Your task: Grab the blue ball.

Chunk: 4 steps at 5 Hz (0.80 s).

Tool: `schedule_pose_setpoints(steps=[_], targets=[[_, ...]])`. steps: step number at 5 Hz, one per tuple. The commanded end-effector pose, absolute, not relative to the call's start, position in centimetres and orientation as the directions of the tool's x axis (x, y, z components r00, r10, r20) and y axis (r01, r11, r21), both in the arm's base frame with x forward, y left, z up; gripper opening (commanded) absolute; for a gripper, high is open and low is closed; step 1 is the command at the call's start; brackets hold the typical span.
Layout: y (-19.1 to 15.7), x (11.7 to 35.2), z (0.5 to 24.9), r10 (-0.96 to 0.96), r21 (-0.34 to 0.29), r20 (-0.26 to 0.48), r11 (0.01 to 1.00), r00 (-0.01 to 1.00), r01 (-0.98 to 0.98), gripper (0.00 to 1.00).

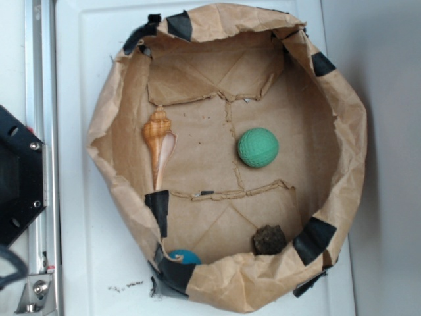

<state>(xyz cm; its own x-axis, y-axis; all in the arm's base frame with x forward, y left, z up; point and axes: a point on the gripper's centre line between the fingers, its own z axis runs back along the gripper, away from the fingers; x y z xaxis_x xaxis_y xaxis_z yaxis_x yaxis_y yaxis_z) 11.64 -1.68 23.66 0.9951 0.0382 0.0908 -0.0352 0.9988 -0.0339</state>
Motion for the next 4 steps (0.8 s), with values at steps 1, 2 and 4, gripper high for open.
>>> schedule_pose_setpoints(steps=[1, 2, 4], targets=[[-1.7, 11.6, 23.7, 0.038, -0.034, 0.091, 0.999, 0.995, -0.035, 1.00], [-1.6, 16.6, 21.3, 0.116, 0.016, 0.069, 0.993, 0.991, -0.118, 1.00], [0.6, 23.3, 18.0, 0.399, -0.036, 0.037, 0.917, 0.916, -0.397, 1.00]])
